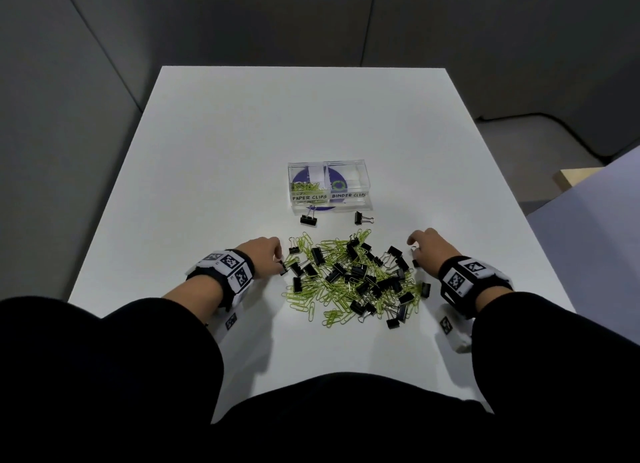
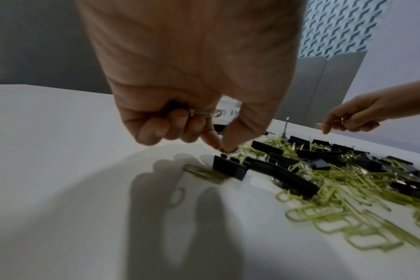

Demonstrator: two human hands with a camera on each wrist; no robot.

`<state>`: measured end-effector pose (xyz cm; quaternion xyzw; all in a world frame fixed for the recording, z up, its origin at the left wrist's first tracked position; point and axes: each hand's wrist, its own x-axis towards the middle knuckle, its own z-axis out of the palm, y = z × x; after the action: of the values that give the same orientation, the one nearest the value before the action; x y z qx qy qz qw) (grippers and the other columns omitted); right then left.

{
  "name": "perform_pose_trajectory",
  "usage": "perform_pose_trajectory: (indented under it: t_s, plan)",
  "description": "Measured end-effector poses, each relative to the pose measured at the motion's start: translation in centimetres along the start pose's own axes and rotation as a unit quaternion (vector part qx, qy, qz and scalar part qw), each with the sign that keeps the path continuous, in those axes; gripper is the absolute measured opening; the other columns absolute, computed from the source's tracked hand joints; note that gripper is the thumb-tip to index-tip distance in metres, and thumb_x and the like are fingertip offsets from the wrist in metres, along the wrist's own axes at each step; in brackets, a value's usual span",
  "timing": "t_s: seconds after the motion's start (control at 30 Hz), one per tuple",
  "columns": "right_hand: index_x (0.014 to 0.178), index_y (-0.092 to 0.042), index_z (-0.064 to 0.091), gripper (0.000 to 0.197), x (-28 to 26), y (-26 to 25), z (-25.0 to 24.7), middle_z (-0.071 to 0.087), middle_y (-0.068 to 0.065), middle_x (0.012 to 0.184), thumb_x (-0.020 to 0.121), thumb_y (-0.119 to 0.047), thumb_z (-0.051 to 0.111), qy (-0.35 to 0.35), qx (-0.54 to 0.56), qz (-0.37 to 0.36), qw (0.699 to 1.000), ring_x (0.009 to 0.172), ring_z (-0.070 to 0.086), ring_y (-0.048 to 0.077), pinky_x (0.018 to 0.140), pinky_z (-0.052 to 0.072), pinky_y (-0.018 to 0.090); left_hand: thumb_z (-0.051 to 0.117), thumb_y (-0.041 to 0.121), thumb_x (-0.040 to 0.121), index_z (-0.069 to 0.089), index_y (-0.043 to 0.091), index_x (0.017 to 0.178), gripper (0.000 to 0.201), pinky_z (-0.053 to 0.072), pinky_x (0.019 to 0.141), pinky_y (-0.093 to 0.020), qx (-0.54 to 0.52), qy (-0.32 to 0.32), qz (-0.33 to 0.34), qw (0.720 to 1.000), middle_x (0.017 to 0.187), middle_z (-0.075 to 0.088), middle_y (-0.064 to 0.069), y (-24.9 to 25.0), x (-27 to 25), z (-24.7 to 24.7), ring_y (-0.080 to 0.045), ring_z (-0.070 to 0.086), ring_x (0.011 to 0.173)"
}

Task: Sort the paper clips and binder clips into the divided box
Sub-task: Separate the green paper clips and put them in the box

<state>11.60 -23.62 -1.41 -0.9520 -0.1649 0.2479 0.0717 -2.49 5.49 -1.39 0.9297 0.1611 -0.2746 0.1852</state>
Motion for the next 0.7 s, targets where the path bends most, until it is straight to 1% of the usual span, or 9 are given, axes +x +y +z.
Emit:
perform_pose_trajectory:
  t_s: [0.1, 0.17, 0.27, 0.4, 0.47, 0.5, 0.57, 0.63, 0.7]
  plan:
    - [0.124, -0.01, 0.047, 0.034, -0.3, 0.6, 0.2, 0.042, 0.017, 0.129, 0.091, -0.019, 0.049, -0.007, -0.035, 0.012, 0.999, 0.107, 0.055, 0.034, 0.087, 0.045, 0.036, 0.064, 0.034, 0.083, 0.05, 0.014, 0.114, 0.039, 0.045, 0.083, -0.032, 0.007, -0.004, 0.019, 1.0, 0.112, 0.059, -0.007, -0.2, 0.0, 0.6, -0.019, 0.053, 0.089]
    - [0.123, -0.008, 0.046, 0.038, -0.3, 1.2, 0.4, 0.044, 0.018, 0.127, 0.088, -0.023, 0.053, -0.019, -0.048, 0.034, 0.998, 0.108, 0.054, 0.034, 0.086, 0.045, 0.036, 0.065, 0.034, 0.083, 0.05, 0.015, 0.113, 0.038, 0.045, 0.083, -0.033, 0.013, 0.005, 0.021, 1.0, 0.113, 0.059, -0.007, -0.2, 0.0, 1.0, -0.022, 0.057, 0.096]
    - [0.119, -0.003, 0.048, 0.041, -0.1, 1.4, 1.0, 0.051, 0.02, 0.123, 0.09, -0.032, 0.054, 0.001, 0.003, 0.075, 0.997, 0.105, 0.056, 0.034, 0.083, 0.045, 0.036, 0.063, 0.032, 0.085, 0.051, 0.014, 0.112, 0.034, 0.046, 0.085, -0.034, 0.003, 0.018, 0.015, 1.0, 0.114, 0.058, -0.008, -0.1, -0.1, 1.5, -0.025, 0.058, 0.101]
    - [0.111, 0.0, 0.049, 0.038, 0.6, 0.8, 1.2, 0.058, 0.017, 0.109, 0.087, -0.027, 0.06, 0.004, 0.057, 0.105, 0.993, 0.092, 0.055, 0.031, 0.071, 0.04, 0.031, 0.064, 0.03, 0.084, 0.051, 0.012, 0.109, 0.033, 0.046, 0.082, -0.033, -0.004, 0.02, 0.013, 1.0, 0.112, 0.057, -0.008, 0.2, 0.1, 1.5, -0.021, 0.055, 0.091]
    - [0.097, -0.003, 0.051, 0.025, 0.9, 0.7, 1.2, 0.056, 0.012, 0.091, 0.086, -0.022, 0.063, -0.004, 0.063, 0.109, 0.992, 0.086, 0.057, 0.029, 0.066, 0.039, 0.029, 0.063, 0.029, 0.084, 0.05, 0.012, 0.104, 0.029, 0.046, 0.08, -0.033, -0.009, 0.016, 0.014, 1.0, 0.108, 0.057, -0.008, 0.4, 0.2, 1.4, -0.02, 0.052, 0.086]
    - [0.08, -0.005, 0.05, 0.021, 0.9, 0.7, 1.0, 0.052, 0.009, 0.077, 0.085, -0.02, 0.064, -0.009, 0.064, 0.109, 0.992, 0.073, 0.055, 0.026, 0.059, 0.037, 0.028, 0.062, 0.03, 0.084, 0.049, 0.013, 0.1, 0.027, 0.046, 0.078, -0.033, -0.007, 0.016, 0.012, 1.0, 0.104, 0.055, -0.006, 0.5, 0.1, 1.3, -0.02, 0.052, 0.084]
    - [0.054, -0.012, 0.038, 0.04, 1.0, 0.7, 0.9, 0.04, 0.004, 0.054, 0.082, -0.018, 0.065, -0.017, 0.054, 0.101, 0.993, 0.053, 0.042, 0.02, 0.046, 0.027, 0.025, 0.055, 0.032, 0.087, 0.044, 0.015, 0.093, 0.021, 0.044, 0.072, -0.033, 0.01, 0.021, 0.012, 1.0, 0.096, 0.052, -0.004, 0.7, 0.0, 1.3, -0.02, 0.051, 0.081]
    - [0.049, -0.014, 0.034, 0.043, 0.7, 0.7, 0.9, 0.04, 0.004, 0.054, 0.082, -0.016, 0.063, -0.032, 0.034, 0.083, 0.996, 0.059, 0.043, 0.023, 0.045, 0.025, 0.023, 0.044, 0.032, 0.091, 0.043, 0.012, 0.089, 0.02, 0.04, 0.067, -0.03, 0.024, 0.024, 0.014, 0.999, 0.088, 0.051, -0.004, 0.9, -0.1, 1.2, -0.021, 0.05, 0.077]
    - [0.056, -0.015, 0.035, 0.036, 0.5, 0.9, 1.1, 0.045, 0.004, 0.066, 0.084, -0.014, 0.057, -0.043, 0.009, 0.068, 0.997, 0.074, 0.047, 0.024, 0.047, 0.028, 0.022, 0.036, 0.03, 0.094, 0.044, 0.009, 0.085, 0.024, 0.036, 0.065, -0.029, 0.02, 0.032, 0.005, 0.999, 0.078, 0.048, -0.003, 0.9, -0.2, 1.0, -0.022, 0.048, 0.075]
